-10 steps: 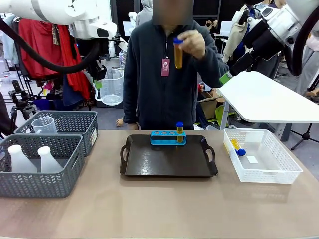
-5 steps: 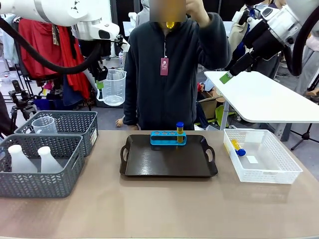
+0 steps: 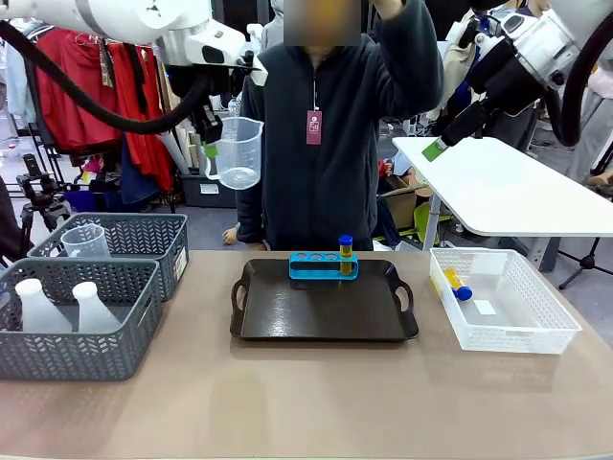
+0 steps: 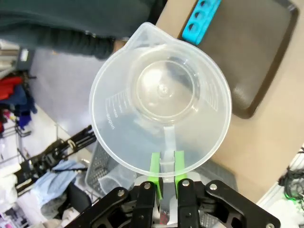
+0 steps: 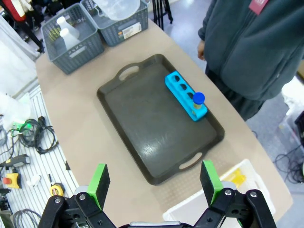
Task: Prepare the laboratory tools.
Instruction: Pick up one Large Measuring Cup and place it on the Handle tray.
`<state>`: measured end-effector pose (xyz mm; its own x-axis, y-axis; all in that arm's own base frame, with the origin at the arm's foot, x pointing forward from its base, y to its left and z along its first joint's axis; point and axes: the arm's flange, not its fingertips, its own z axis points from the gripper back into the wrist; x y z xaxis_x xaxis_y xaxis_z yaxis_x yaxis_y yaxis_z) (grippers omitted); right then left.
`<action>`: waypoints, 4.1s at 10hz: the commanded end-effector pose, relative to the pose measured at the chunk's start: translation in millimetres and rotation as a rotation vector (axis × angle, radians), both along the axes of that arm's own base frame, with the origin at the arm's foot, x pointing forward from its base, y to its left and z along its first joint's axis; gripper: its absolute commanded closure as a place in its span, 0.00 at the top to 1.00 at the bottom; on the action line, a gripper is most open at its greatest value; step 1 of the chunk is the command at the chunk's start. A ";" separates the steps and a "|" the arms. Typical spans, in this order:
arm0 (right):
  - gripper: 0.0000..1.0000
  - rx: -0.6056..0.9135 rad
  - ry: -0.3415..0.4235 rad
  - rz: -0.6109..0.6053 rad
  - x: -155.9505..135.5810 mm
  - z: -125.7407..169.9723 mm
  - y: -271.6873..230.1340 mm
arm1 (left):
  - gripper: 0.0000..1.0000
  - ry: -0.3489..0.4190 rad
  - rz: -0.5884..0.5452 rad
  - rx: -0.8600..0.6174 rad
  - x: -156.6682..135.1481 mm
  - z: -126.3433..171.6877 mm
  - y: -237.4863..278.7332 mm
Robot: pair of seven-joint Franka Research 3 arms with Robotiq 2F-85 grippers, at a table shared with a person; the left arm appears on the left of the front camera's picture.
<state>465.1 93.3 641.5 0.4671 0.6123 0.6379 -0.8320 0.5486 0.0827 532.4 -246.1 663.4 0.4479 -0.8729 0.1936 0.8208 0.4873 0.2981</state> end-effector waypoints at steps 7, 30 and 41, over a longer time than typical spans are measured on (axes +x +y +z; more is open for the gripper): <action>1.00 0.004 0.001 0.005 -0.9 1.1 -1.2 | 0.00 0.035 -0.318 0.020 48.4 -77.6 -99.4; 1.00 0.004 0.001 0.005 -0.9 1.1 -1.2 | 0.00 0.173 -0.285 -0.055 26.1 -122.4 -87.7; 1.00 0.004 0.001 0.005 -0.9 1.1 -1.2 | 0.00 0.273 -0.493 0.064 38.5 -150.3 -141.7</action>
<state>465.1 93.1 641.4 0.4678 0.6126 0.6371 -0.8315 0.5494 0.0823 558.9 -375.9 512.8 0.0811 -0.9913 0.1035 0.9945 0.0874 0.0577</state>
